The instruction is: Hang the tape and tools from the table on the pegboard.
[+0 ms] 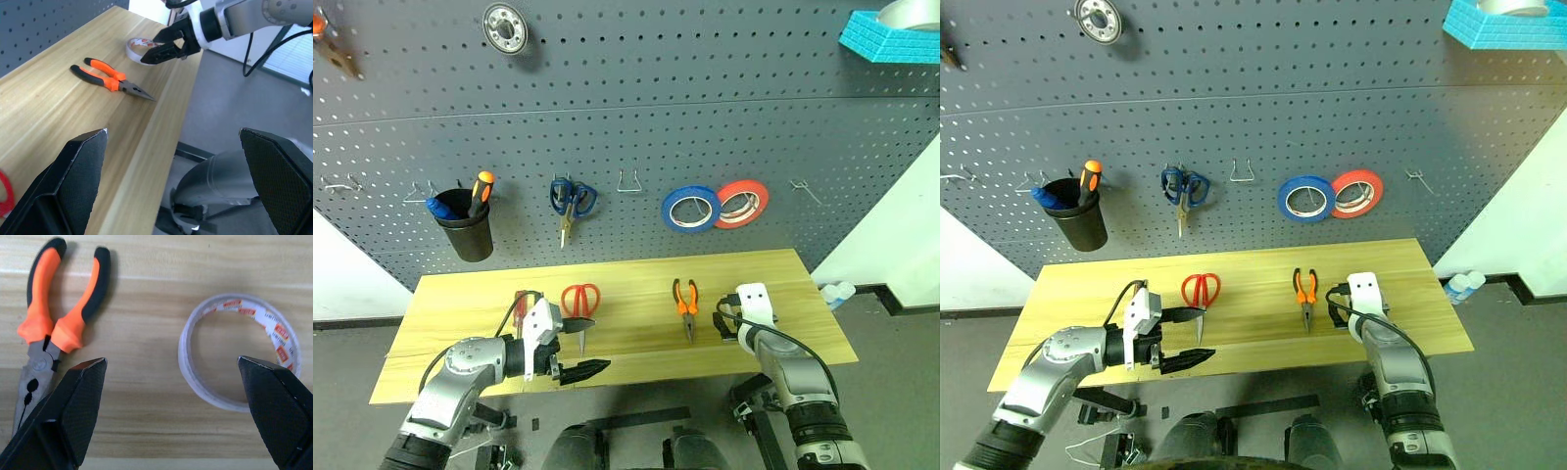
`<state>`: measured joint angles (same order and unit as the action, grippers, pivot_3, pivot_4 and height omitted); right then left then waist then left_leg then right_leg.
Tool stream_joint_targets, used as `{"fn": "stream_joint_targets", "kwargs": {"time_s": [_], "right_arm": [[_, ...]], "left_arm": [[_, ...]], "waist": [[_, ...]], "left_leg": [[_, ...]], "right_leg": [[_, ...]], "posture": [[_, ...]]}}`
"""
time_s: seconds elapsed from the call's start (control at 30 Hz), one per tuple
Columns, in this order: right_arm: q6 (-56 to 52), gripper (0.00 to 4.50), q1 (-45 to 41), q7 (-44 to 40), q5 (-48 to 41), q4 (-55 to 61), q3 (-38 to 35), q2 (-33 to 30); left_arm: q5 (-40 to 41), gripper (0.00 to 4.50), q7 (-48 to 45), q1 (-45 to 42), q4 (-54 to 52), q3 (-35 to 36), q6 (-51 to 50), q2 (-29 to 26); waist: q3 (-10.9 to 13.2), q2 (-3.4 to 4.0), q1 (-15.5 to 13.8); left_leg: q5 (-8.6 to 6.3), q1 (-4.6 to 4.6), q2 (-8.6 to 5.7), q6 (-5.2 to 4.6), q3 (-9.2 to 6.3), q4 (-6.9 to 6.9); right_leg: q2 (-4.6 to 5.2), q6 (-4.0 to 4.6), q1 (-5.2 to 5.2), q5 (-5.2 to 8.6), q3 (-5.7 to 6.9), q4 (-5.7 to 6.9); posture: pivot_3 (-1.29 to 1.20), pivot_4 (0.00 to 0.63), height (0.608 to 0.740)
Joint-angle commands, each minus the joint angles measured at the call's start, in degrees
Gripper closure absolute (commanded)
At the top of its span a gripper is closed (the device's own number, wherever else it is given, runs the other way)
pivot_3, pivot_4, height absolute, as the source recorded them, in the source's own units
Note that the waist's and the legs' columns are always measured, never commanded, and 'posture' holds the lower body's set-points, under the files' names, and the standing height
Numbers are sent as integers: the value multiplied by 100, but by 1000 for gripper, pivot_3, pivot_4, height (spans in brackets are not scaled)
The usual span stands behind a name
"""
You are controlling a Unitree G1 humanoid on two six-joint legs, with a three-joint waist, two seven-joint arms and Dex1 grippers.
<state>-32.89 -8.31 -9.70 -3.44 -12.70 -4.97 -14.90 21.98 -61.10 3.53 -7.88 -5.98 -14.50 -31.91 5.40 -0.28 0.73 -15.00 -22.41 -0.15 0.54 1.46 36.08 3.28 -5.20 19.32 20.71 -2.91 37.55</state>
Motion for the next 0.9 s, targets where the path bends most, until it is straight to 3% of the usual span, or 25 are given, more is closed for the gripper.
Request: {"fn": "stream_joint_targets", "kwargs": {"time_s": [0.03,0.4,0.9], "right_arm": [[-42,25,97,-62,-63,249,-152,-134],[-42,25,-15,-213,-32,44,-148,-294],[311,25,-411,-520,51,-485,-55,-521]], "left_arm": [[165,0,66,140,-408,165,-68,-96],[464,0,233,618,-1038,453,-418,-322],[580,0,475,848,-1367,426,-534,-272]], "waist": [[54,-4,-3],[317,-8,5],[380,-18,0]], "left_leg": [[0,0,0,0,0,-1],[-1,-11,1,-1,-1,-14],[-4,-87,0,-6,-5,-5]], "right_leg": [[1,0,0,0,0,-1],[6,1,5,1,6,-26],[10,-1,64,-1,22,-33]], "posture": [[95,138,740],[119,185,740],[123,195,740]]}}
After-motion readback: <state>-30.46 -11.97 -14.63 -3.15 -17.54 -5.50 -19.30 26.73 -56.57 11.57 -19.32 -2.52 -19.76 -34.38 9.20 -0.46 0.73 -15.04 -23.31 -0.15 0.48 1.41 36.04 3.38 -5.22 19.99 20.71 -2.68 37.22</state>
